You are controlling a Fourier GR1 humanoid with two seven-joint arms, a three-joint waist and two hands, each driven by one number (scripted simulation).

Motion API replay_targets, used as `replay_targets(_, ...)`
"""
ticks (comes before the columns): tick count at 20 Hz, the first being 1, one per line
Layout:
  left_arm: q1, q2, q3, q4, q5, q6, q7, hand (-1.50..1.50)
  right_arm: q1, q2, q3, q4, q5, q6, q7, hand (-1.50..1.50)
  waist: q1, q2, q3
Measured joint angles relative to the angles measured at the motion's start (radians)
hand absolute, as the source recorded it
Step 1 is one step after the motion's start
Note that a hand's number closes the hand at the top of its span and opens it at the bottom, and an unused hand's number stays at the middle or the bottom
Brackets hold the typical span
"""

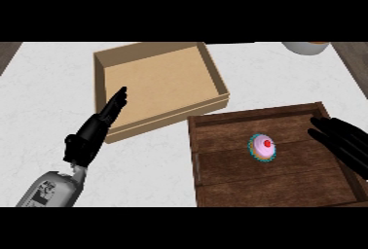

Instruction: Pick the cupcake from the tray and place it in the cardboard box

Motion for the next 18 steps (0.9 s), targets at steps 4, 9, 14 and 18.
replay_targets(4, -0.014, -0.019, -0.004, 0.002, -0.016, -0.006, 0.01, 0.0, 0.015, -0.036, -0.013, -0.14, -0.071, 0.117, 0.169, -1.5, 0.018, 0.005, 0.001)
replay_targets(9, 0.003, -0.03, 0.011, -0.03, -0.03, -0.035, 0.023, 0.0, -0.01, 0.036, 0.012, -0.186, -0.084, 0.2, 0.312, -1.5, 0.038, 0.008, 0.002)
replay_targets(14, 0.001, -0.057, 0.032, -0.042, -0.059, -0.059, 0.037, 0.0, -0.081, 0.157, 0.055, -0.141, -0.047, 0.267, 0.37, -1.5, 0.045, 0.01, 0.002)
replay_targets(18, -0.007, -0.084, 0.052, -0.008, -0.082, -0.078, 0.017, 0.0, -0.137, 0.24, 0.099, -0.082, 0.021, 0.316, 0.406, -1.5, 0.047, 0.011, 0.002)
